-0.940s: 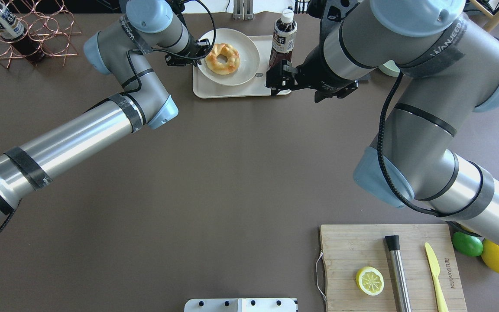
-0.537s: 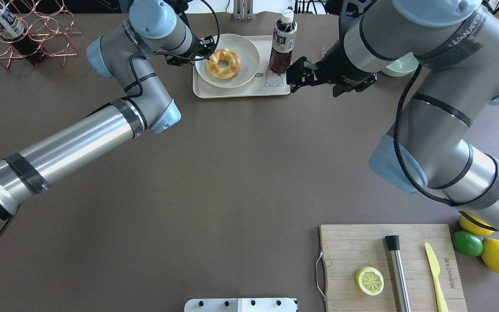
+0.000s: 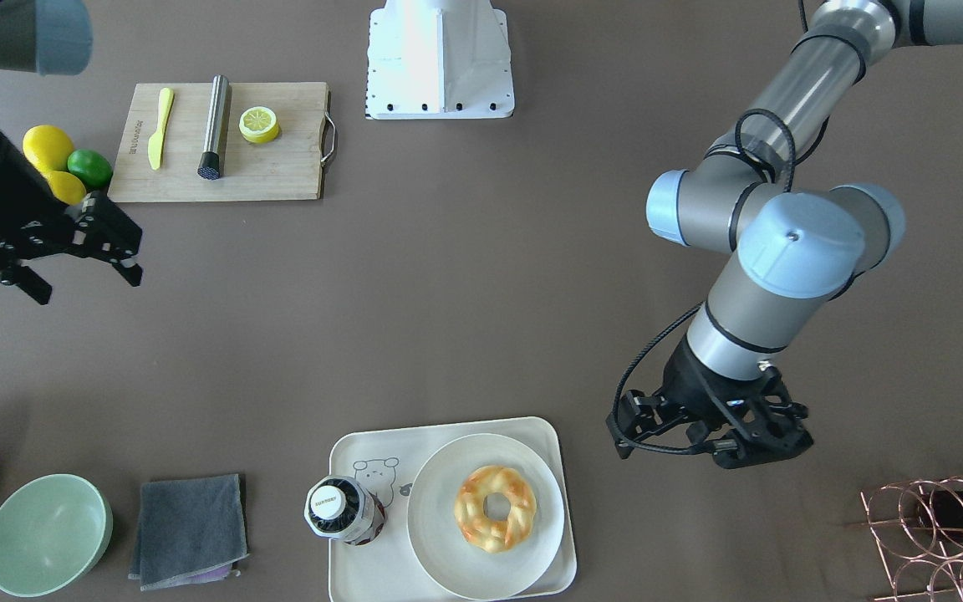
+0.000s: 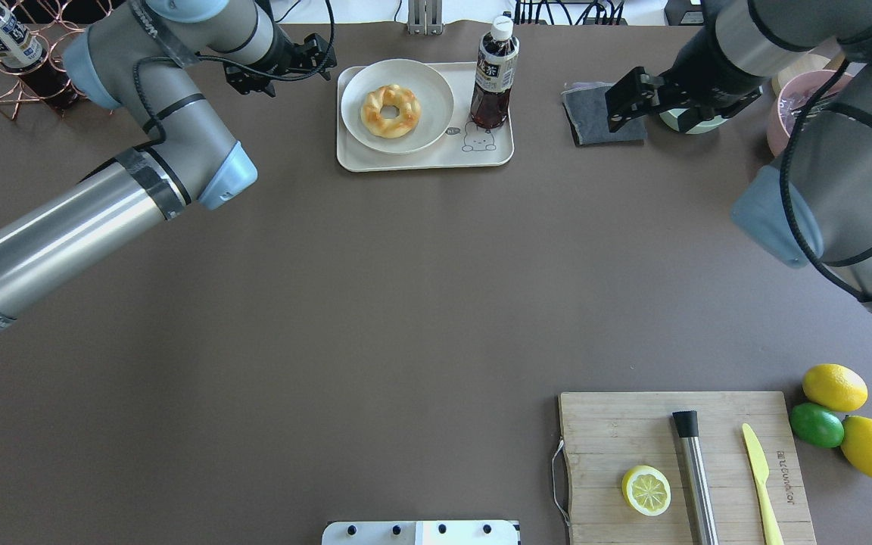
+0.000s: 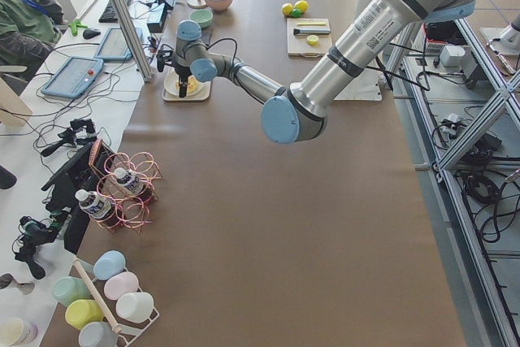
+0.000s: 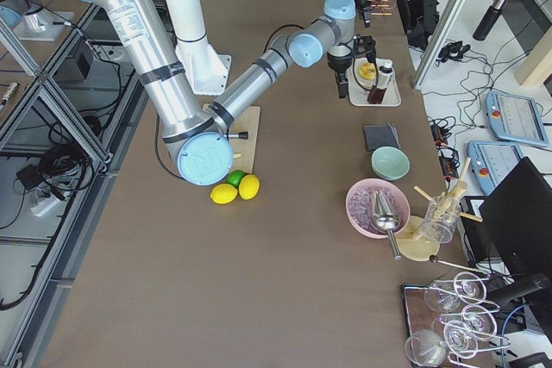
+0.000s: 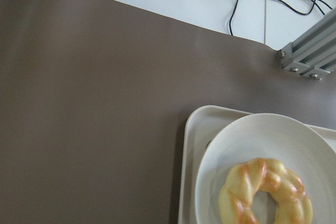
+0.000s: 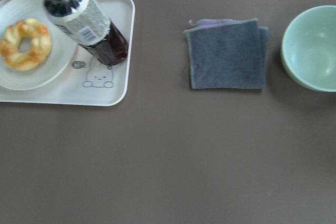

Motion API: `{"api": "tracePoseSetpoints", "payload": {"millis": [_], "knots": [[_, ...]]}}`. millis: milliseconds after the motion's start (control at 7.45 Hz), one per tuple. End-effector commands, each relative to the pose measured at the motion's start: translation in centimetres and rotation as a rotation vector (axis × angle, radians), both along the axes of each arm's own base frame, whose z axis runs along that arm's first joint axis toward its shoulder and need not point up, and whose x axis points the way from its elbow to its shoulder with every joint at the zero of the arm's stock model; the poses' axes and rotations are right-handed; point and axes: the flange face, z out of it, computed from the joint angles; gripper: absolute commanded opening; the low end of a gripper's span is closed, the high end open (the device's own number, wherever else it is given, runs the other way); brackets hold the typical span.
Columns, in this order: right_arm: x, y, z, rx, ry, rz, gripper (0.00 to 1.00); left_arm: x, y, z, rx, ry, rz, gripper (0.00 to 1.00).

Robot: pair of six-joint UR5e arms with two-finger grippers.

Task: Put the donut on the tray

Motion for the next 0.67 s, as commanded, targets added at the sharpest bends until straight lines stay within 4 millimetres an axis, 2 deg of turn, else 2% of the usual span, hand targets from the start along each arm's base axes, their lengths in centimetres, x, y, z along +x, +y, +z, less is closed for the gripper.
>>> {"api": "tracePoseSetpoints", "payload": {"millis": [0,134,268,403,537], "knots": [[13.3,0.9,12.2,0.054,0.077,-0.069,1.0,-11.8,0.9,1.5,0.029,-0.067,0.136,0.99],[17.0,2.4,15.9,0.068,0.11,-0.085,1.0,-17.5,1.0,3.4,0.05,-0.101,0.18,0.99],[20.3,4.3,19.9,0.091,0.143,-0.124,1.0,-24.0,1.3,6.1,0.083,-0.155,0.223,0.99],[23.6,6.1,22.9,0.101,0.166,-0.135,0.99,-29.9,1.5,9.2,0.107,-0.219,0.259,0.99],[26.8,7.1,26.6,0.104,0.192,-0.153,0.99,-34.8,2.7,13.9,0.128,-0.265,0.299,0.99]]}}
